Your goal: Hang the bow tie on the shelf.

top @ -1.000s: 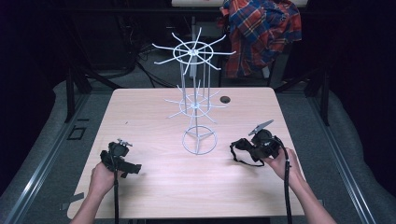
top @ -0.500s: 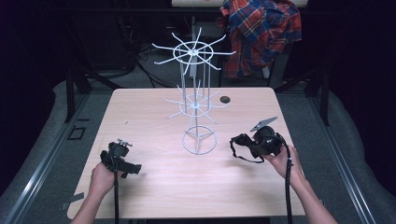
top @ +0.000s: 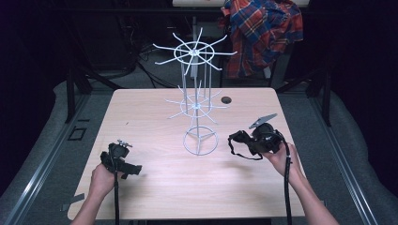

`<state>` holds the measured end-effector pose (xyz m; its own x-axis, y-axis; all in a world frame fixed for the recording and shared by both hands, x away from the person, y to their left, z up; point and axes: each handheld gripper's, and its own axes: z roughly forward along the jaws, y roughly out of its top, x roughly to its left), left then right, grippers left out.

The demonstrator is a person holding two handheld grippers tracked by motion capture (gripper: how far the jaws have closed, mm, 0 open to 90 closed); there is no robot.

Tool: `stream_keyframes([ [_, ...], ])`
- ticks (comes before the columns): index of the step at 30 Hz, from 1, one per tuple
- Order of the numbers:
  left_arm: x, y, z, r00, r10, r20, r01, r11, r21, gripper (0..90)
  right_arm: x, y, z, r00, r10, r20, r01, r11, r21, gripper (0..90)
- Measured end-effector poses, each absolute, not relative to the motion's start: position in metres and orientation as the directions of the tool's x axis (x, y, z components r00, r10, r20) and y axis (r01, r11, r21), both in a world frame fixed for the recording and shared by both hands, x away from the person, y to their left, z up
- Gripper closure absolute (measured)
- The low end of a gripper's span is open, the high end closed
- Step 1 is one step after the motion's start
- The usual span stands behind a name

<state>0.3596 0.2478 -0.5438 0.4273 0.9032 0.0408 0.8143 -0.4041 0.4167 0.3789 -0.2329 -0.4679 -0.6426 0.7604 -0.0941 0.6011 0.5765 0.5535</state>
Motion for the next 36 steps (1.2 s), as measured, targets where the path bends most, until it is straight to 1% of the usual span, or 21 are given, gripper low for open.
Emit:
stream_keyframes([
  [20, 0.362, 0.244, -0.544, 0.437, 0.898, 0.037, 0.810, -0.412, 0.418, 0.0, 0.388, -0.220, -0.455, -0.639, 0.764, -0.091, 0.578, 0.555, 0.598, 74.2],
  [36, 0.364, 0.241, -0.544, 0.445, 0.895, 0.040, 0.807, -0.420, 0.415, 0.0, 0.394, -0.215, -0.434, -0.639, 0.761, -0.111, 0.552, 0.554, 0.623, 74.3],
])
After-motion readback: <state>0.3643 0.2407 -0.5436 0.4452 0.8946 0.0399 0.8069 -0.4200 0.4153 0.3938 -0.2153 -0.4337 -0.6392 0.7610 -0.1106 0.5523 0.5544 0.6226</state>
